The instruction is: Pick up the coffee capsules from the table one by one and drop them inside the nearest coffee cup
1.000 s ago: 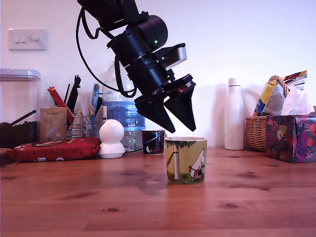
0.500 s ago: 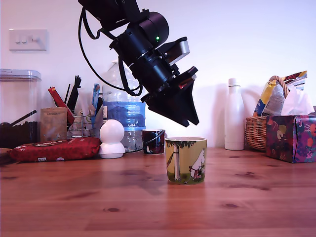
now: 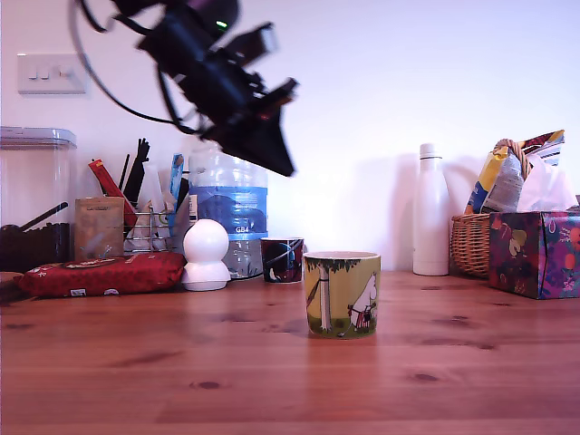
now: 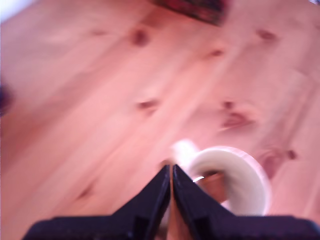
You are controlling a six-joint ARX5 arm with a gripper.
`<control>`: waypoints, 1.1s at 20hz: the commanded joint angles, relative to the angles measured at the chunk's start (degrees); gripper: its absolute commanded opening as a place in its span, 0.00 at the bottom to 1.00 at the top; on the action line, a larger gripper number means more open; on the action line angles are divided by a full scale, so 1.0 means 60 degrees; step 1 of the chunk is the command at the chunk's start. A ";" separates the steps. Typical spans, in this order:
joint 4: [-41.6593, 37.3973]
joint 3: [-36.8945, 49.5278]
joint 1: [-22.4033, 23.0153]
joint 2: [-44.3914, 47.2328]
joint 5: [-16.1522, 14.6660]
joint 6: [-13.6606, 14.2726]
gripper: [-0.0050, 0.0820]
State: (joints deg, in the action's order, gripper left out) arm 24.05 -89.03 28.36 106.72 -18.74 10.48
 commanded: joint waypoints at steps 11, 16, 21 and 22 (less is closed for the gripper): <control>-0.2688 0.6229 -0.2871 -0.4357 0.0069 -0.1115 0.03; -0.3464 0.8695 -0.4029 -0.6648 0.0069 -0.1563 0.03; -0.4018 1.0994 -0.4539 -0.9231 0.0288 -0.2313 0.03; -0.4018 1.1355 -0.4539 -0.9723 0.0448 -0.2317 0.03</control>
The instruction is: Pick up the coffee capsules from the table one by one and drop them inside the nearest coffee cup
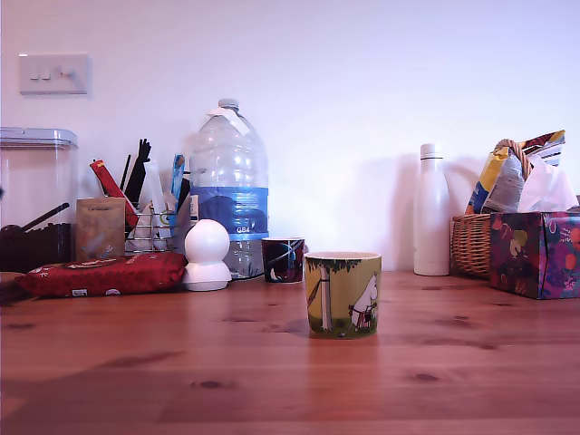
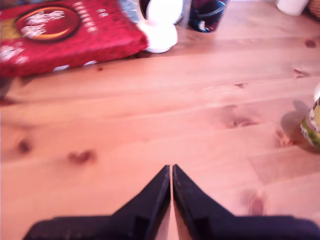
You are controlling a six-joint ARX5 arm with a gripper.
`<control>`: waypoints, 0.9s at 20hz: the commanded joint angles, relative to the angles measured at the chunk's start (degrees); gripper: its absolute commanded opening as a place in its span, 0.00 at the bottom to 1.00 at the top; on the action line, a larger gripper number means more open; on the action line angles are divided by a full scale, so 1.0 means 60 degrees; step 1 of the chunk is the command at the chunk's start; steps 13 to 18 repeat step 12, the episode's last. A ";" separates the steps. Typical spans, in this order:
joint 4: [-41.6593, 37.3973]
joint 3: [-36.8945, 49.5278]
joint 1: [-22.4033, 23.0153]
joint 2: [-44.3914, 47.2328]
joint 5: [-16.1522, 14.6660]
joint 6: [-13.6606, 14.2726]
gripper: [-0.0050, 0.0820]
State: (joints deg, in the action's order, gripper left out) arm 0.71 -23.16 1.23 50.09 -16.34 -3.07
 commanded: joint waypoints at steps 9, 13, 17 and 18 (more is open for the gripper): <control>0.1202 0.1577 -0.0015 -0.4222 0.0525 -0.0488 0.03; 0.1435 0.1577 -0.0018 -0.4626 0.0525 -0.0484 0.03; 0.1435 0.1577 -0.0018 -0.4626 0.0525 -0.0484 0.03; 0.1435 0.1577 -0.0018 -0.4626 0.0525 -0.0484 0.03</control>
